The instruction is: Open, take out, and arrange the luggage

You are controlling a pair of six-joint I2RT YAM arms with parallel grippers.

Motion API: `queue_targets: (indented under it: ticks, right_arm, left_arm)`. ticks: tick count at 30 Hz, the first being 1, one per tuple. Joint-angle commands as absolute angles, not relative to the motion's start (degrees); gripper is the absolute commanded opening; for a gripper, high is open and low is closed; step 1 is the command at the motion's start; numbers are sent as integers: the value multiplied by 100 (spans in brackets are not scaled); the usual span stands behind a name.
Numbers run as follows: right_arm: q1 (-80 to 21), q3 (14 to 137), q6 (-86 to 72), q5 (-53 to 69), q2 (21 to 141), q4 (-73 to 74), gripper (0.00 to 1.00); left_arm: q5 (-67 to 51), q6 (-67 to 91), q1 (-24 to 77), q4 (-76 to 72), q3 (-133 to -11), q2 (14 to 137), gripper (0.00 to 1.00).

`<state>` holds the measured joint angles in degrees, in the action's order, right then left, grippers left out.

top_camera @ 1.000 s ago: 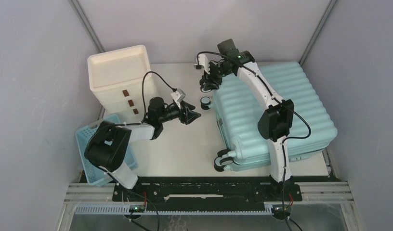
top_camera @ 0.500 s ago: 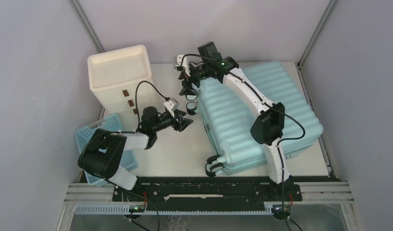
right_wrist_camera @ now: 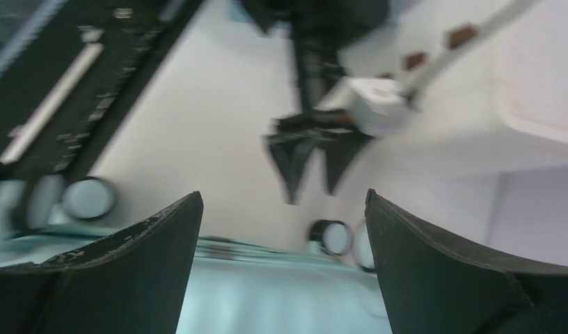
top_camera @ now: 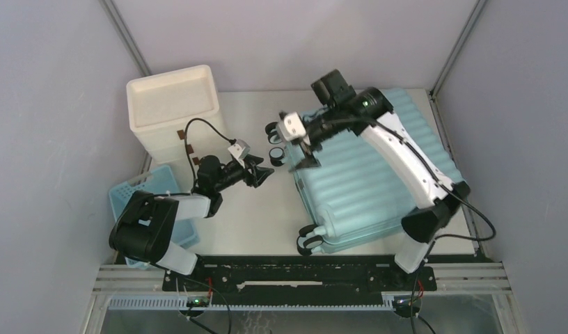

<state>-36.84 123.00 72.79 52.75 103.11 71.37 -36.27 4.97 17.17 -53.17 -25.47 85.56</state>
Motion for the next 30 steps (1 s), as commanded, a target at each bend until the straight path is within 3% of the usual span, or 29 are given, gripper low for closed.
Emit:
queue_targets:
  ticks: [1,10,24,30]
  right_arm:
    - [-4061,10969,8410,5257,9367,8330,93]
    - [-4981,8786,7424,4335,8240,7451,93]
    - [-5979,8079,6731,3578,7983,7313,91]
    - [-6084,7790,6304,3285,7796,7021,92]
  left_arm:
    - [-3813,256,1671,-5704,-2803,8591,64]
    - [-4039,334,1644,-5932,-2681,8640,64]
    - [-4021,23,1644,-5608,-2894,8513,64]
    - [-3937,105,1659,-4580,-3466,8591,64]
